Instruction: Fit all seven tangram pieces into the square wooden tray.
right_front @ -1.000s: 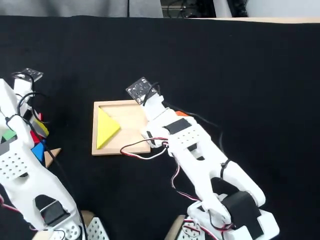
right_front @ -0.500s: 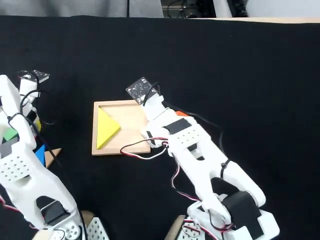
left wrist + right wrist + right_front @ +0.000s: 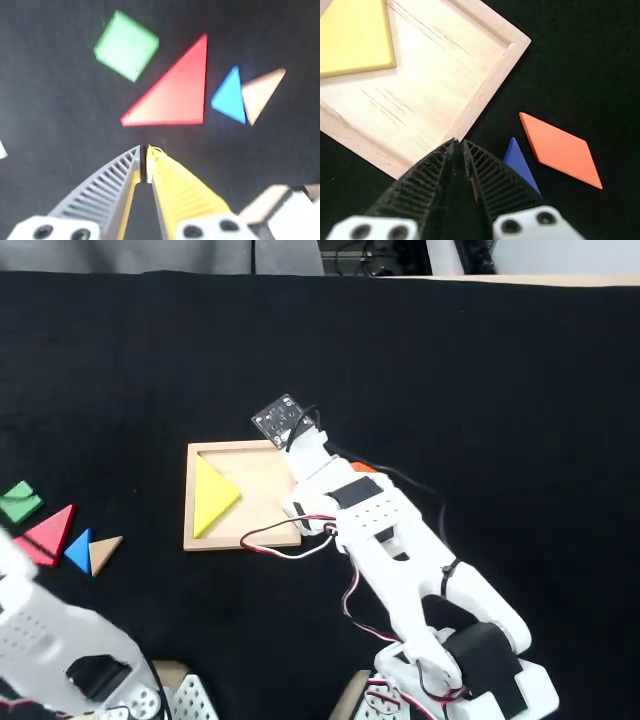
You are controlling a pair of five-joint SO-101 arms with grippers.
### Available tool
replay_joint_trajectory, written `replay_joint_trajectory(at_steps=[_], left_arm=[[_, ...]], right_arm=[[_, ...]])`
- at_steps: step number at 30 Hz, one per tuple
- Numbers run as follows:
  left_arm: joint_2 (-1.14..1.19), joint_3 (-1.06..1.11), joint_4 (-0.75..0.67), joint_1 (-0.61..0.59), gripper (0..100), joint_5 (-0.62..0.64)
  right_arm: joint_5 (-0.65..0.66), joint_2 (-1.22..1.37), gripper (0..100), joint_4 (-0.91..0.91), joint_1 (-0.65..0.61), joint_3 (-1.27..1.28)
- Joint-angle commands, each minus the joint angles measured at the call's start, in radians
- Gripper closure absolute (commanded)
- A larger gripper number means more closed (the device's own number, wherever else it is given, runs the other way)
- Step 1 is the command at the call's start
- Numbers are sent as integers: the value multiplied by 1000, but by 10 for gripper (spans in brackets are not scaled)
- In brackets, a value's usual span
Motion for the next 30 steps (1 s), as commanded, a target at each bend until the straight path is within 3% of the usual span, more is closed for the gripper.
replay_joint_trajectory(at_steps=[1,3,9,20,30], left_arm=[[-12,117,9,-160,971,-11],[14,166,-3,-220,971,-11],[121,315,-311,-265,971,-9],[112,329,-316,-105,971,-8],[138,321,-324,33,971,98]], right_arm=[[12,2,985,-15,-9,-4],[12,2,985,-15,-9,-4],[12,2,985,-14,-11,-4],[12,2,985,-21,-11,8],[12,2,985,-21,-12,8]])
